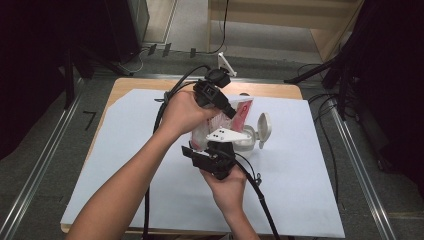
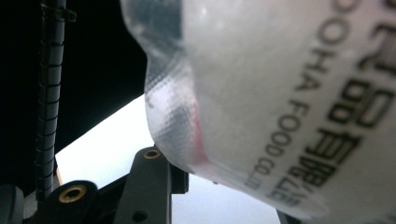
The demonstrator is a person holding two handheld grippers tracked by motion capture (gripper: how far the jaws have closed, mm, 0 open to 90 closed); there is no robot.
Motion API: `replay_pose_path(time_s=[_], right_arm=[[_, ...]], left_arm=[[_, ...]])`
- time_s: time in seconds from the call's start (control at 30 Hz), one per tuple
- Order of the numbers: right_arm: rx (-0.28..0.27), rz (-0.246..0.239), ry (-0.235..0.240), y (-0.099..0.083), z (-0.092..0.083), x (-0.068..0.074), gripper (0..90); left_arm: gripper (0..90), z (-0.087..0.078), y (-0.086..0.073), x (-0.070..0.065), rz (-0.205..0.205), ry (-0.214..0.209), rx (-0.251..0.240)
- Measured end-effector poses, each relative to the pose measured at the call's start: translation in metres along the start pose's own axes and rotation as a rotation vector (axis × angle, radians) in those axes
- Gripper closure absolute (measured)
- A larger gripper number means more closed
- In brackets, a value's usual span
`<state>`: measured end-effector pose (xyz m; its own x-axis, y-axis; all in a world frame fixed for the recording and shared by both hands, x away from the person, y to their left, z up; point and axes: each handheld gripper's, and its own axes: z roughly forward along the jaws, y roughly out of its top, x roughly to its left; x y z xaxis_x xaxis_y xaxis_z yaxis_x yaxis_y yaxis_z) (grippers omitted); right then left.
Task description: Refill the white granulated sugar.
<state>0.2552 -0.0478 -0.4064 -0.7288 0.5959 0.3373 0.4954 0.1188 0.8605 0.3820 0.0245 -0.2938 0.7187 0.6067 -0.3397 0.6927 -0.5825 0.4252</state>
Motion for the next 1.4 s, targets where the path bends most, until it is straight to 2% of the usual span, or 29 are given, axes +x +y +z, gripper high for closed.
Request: replay_pose_path(time_s=[0.03, 0.13, 0.2, 0.4, 0.6, 0.77, 0.83, 0.9, 0.97, 1.07, 1.23, 1.4], right_arm=[[-0.001, -0.013, -0.009, 0.000, 0.001, 0.001, 66.3], [0.002, -0.015, -0.008, -0.001, 0.002, 0.001, 66.1], [0.005, -0.022, -0.007, -0.002, 0.003, 0.001, 65.7], [0.002, -0.008, 0.008, -0.002, 0.004, 0.002, 64.3], [0.009, -0.030, -0.011, -0.003, 0.004, 0.003, 67.0], [0.006, -0.058, -0.036, -0.002, 0.001, 0.002, 66.4], [0.005, -0.041, -0.023, -0.002, 0.001, -0.002, 65.0], [0.030, -0.003, 0.004, -0.002, 0.003, -0.007, 66.6], [0.051, -0.014, 0.005, -0.003, 0.002, -0.010, 66.6], [0.033, -0.018, 0.008, -0.004, 0.002, -0.008, 64.5], [0.029, -0.012, 0.008, -0.002, 0.002, -0.007, 65.5], [0.022, -0.010, 0.006, -0.002, 0.000, -0.005, 64.8]], left_arm=[[86.1, 0.000, -0.001, 0.000, -0.007, -0.005, -0.014], [86.2, 0.000, -0.002, 0.001, -0.001, -0.006, -0.003], [86.1, 0.000, -0.004, 0.003, 0.004, -0.008, -0.018], [85.8, -0.001, -0.006, 0.004, 0.001, -0.001, -0.022], [85.7, -0.002, -0.007, 0.006, -0.009, 0.005, -0.017], [85.7, -0.002, -0.006, 0.001, -0.005, -0.004, -0.050], [85.4, 0.000, -0.005, 0.001, 0.003, 0.017, -0.030], [85.4, 0.003, -0.006, 0.002, 0.006, 0.026, -0.024], [85.2, 0.003, -0.007, 0.004, -0.003, 0.021, -0.017], [85.1, 0.002, -0.006, 0.006, -0.010, 0.001, -0.028], [85.2, 0.001, -0.005, 0.003, 0.000, 0.005, -0.011], [85.2, 0.002, -0.005, 0.000, -0.002, -0.006, -0.022]])
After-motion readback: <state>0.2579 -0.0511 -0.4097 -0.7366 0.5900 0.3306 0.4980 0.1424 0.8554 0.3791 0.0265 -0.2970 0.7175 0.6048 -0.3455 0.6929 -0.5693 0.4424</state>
